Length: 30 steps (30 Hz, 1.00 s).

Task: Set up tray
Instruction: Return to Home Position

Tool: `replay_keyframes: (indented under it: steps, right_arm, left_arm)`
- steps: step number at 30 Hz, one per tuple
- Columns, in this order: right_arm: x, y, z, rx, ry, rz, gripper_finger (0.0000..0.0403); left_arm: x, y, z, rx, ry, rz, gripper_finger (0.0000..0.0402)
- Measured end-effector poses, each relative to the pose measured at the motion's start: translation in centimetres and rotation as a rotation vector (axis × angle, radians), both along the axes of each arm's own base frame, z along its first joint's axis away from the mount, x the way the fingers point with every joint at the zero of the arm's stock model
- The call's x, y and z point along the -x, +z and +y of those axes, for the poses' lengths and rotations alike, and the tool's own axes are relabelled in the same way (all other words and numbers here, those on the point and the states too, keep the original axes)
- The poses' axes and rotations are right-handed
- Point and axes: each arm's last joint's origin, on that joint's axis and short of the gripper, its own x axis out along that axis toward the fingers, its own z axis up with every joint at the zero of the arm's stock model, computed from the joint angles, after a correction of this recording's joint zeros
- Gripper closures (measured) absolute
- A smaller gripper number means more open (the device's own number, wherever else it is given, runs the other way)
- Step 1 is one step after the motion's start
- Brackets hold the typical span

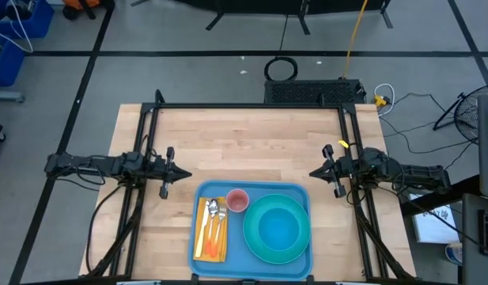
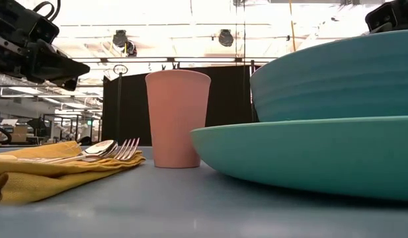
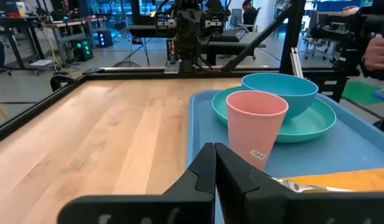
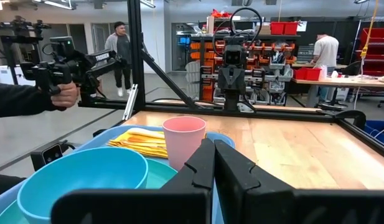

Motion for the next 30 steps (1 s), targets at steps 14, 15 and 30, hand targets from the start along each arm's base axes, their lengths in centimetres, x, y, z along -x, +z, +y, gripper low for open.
replay_keyframes:
  steps: [14, 15, 30]
  right_arm:
    - [0.01, 0.16, 0.01, 0.004, 0.002, -0.018, 0.0403]
    - [0.01, 0.17, 0.01, 0.004, 0.002, -0.019, 0.0403]
    - [0.01, 0.22, 0.01, 0.005, 0.002, -0.024, 0.0403]
  left_arm:
    - [-0.03, 0.16, 0.01, 0.074, 0.014, -0.015, 0.0385]
    - [-0.04, 0.18, 0.02, 0.074, 0.015, -0.018, 0.0387]
    - [-0.06, 0.37, 0.01, 0.075, 0.014, -0.039, 0.0366]
